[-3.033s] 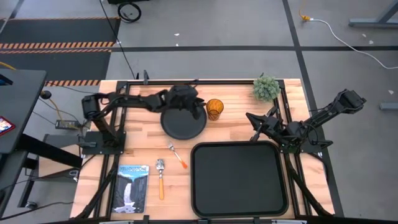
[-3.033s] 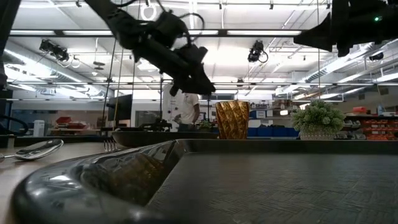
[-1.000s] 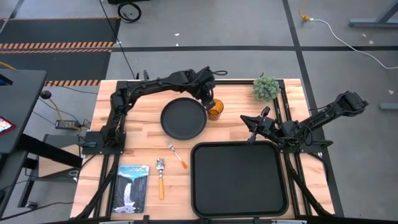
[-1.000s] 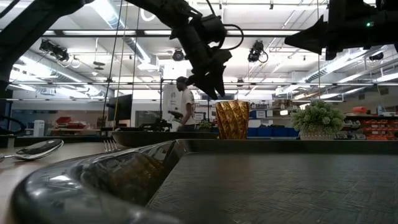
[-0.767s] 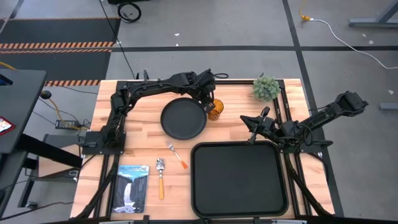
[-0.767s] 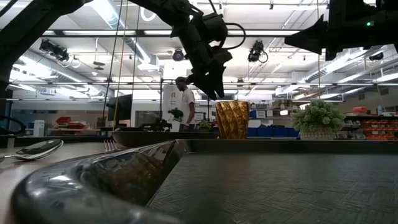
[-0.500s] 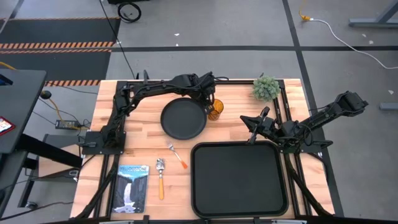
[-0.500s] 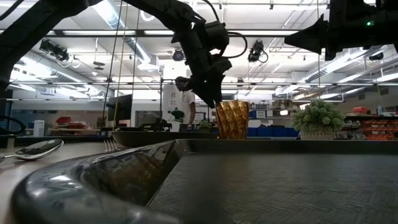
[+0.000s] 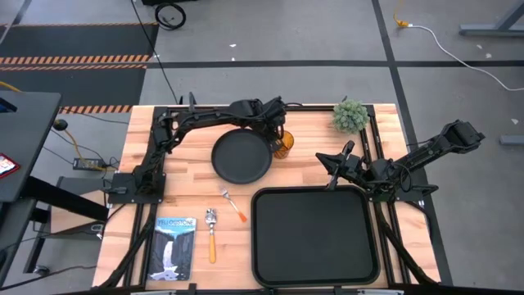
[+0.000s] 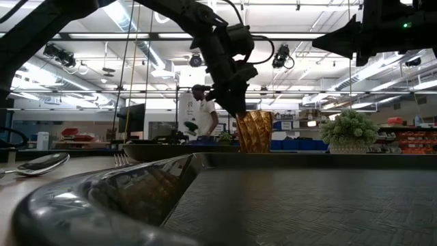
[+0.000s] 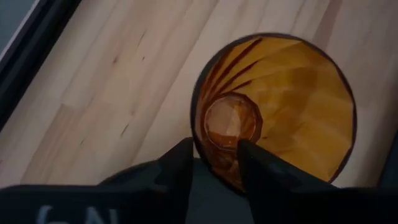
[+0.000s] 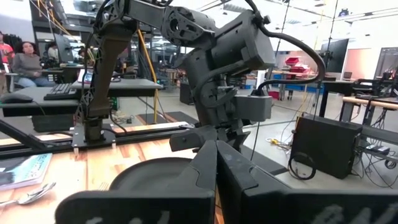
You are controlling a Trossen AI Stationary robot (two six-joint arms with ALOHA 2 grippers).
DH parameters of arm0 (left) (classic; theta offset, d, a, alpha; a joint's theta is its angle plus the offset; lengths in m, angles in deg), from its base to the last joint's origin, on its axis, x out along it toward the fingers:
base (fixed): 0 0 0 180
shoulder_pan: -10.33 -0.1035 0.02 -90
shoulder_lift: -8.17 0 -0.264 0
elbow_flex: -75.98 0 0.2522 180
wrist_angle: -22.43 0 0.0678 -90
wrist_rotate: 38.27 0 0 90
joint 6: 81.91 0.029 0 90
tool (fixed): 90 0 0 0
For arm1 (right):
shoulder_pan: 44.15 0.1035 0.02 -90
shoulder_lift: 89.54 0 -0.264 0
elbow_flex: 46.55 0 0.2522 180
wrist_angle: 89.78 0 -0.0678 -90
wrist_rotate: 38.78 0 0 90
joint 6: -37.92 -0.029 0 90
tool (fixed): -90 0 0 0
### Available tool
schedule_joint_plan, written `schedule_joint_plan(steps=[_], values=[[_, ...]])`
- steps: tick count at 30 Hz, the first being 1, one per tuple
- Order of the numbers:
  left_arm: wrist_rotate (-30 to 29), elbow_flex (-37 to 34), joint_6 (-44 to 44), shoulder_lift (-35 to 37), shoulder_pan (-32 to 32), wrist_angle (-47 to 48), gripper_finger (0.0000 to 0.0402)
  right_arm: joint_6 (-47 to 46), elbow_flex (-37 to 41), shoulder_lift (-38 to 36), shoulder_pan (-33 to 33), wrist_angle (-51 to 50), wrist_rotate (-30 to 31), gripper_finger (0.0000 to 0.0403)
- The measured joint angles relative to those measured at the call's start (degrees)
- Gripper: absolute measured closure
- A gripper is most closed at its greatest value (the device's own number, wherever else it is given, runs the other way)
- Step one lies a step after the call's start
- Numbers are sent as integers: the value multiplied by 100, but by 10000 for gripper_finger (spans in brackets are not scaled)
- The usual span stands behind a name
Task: Pick and place plate/cup/fork/spoon on tray
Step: Put the orange cup to the top right of the black serving tray
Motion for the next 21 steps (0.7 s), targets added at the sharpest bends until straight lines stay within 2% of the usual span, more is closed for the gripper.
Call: schedule_joint_plan(steps=[6,12,17,21], values=[[-155,0,38,0,63,-314,322,0,0,-2,2,6,0,396],[-149,2,163,0,70,-198,362,2,0,-2,2,34,0,396],[-145,0,163,1,65,-171,376,2,0,-2,2,34,0,396],[-134,0,170,2,89,-179,368,2,0,-2,2,34,-1,396]])
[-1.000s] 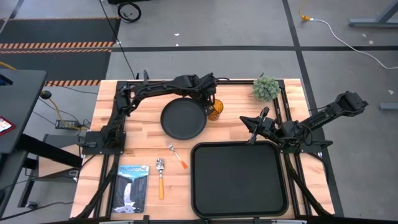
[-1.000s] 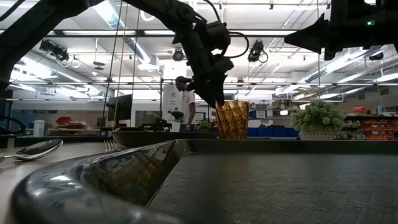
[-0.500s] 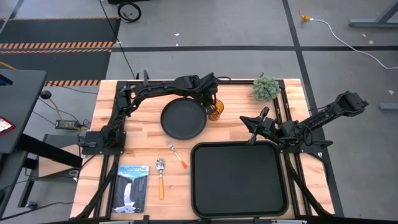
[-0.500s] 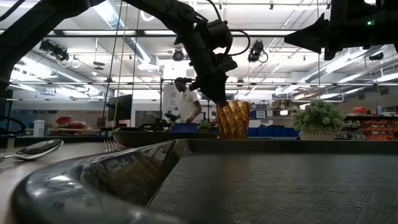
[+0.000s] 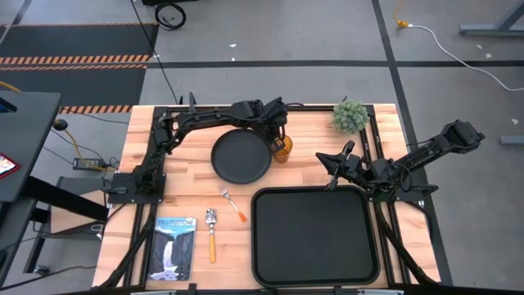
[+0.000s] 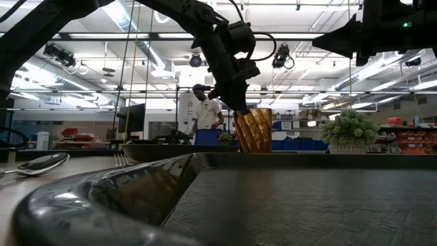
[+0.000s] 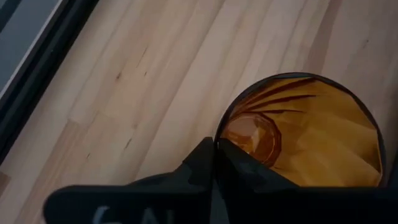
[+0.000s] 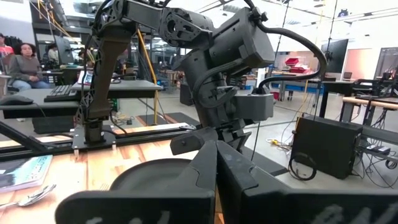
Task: Pick and place plate/cup/fork/spoon on tray
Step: Put the orange cup to the top right of the black serving tray
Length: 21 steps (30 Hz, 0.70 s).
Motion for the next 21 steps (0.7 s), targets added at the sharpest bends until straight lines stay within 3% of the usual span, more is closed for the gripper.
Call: schedule_joint_plan(steps=[10,21], values=[[5,0,-35,0,33,4,299,3,0,-2,0,44,-2,396],[3,-11,-50,-192,135,-103,343,2,0,-2,0,86,-23,396]])
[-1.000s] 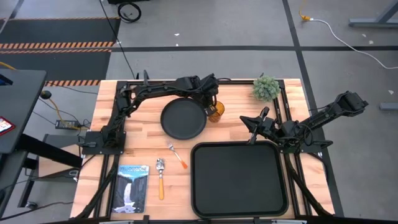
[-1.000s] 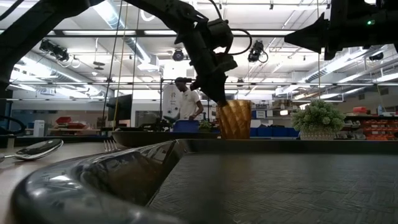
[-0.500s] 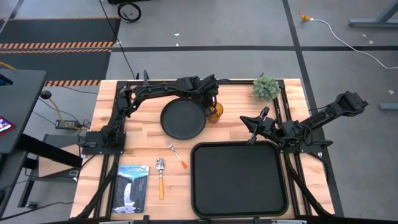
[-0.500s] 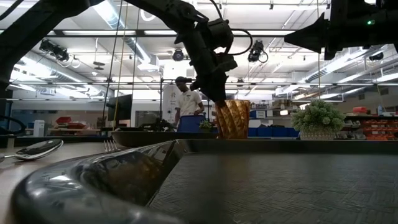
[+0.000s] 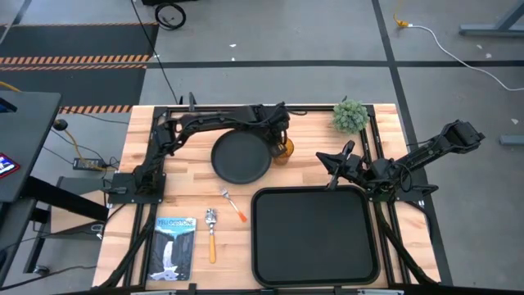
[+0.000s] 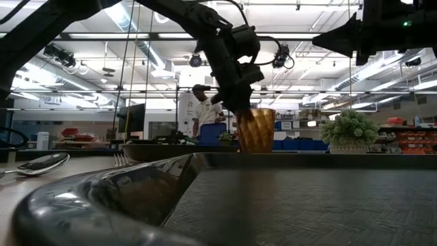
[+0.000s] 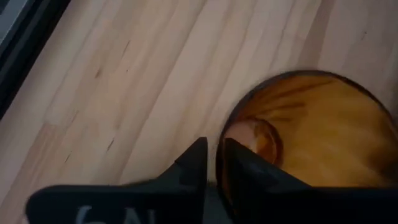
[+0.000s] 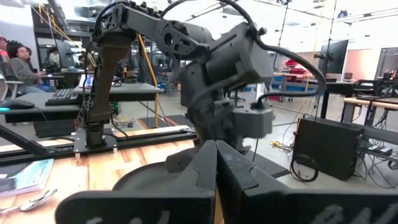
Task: Pick and place plate/cup/fork/spoon on tray
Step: Put the orange cup to the top right of the black serving tray
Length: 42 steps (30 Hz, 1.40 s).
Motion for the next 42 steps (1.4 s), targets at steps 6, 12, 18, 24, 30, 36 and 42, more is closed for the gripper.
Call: schedule_joint_plan(steps=[6,12,18,24,30,36,42], values=[[-1,2,42,0,34,-113,372,1,0,1,0,43,-107,396],[12,10,204,2,32,-138,388,4,0,-3,0,123,-73,396],[198,483,251,9,19,230,386,519,2,-268,-2,647,410,396],[899,1047,154,17,226,665,385,1104,2,-683,-147,606,1410,396],[1109,1139,-46,19,715,633,385,1030,2,-955,-399,-145,1300,396],[1053,1142,-400,-113,1298,474,384,-367,-487,-1019,-764,-2583,475,397],[778,1145,-566,-346,1795,256,384,-1736,-1909,-999,-1052,-6069,-170,397]])
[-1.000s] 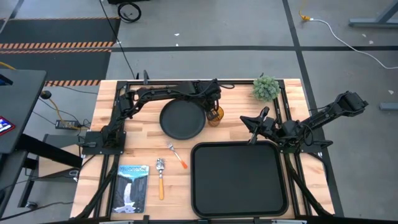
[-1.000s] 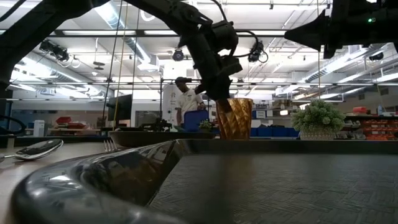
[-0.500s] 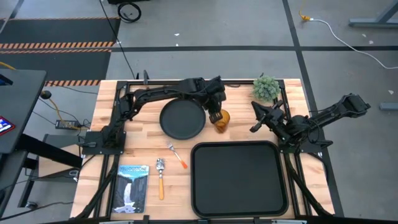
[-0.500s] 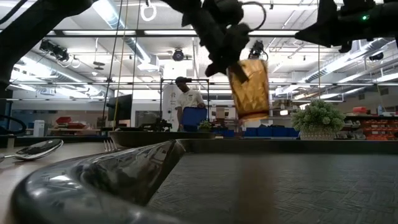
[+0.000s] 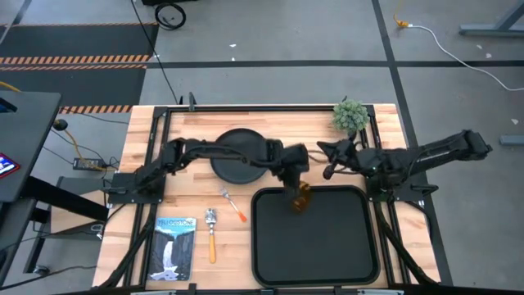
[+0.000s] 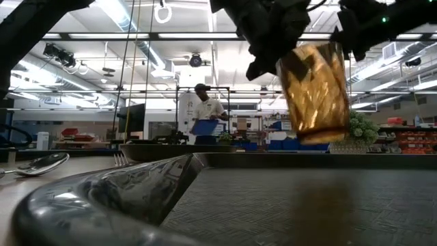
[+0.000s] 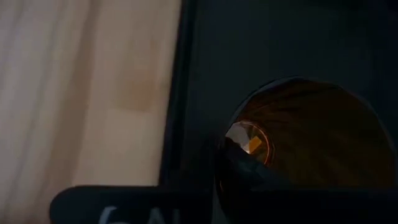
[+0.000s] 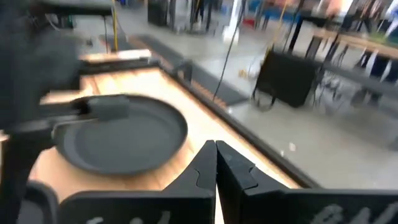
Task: Pick and place plate/cup/fork/spoon on tray
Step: Put the orange cup to the top right of the black serving tray
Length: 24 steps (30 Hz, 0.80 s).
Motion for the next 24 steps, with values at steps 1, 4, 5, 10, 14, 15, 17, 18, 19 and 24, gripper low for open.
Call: schedule_joint_plan(steps=[1,4,5,10,14,15,17,18,19,24], values=[[-43,0,0,-36,64,18,384,-163,-183,14,-10,-362,-63,397],[-273,-1,4,-159,238,-65,384,-483,-541,31,53,-1043,-222,396],[-322,-2,5,-190,289,-67,384,-571,-623,30,82,-1191,-264,395],[-361,0,0,-360,471,-268,384,-1272,-1051,26,161,-2335,-474,395],[-394,4,4,-401,558,-353,384,-1770,-1243,66,162,-2898,-1165,395],[-388,11,2,-435,566,-401,384,-1859,-1244,81,162,-2931,-1440,395],[-372,13,11,-450,583,-444,383,-2045,-1245,170,164,-2967,-1867,395],[-376,13,34,-450,585,-445,383,-2155,-1245,220,171,-3004,-2034,395],[-380,13,48,-450,589,-455,381,-2271,-1245,269,188,-3088,-2148,395],[-418,3,179,-472,608,-443,351,-2643,-1245,413,336,-3370,-2259,394]])
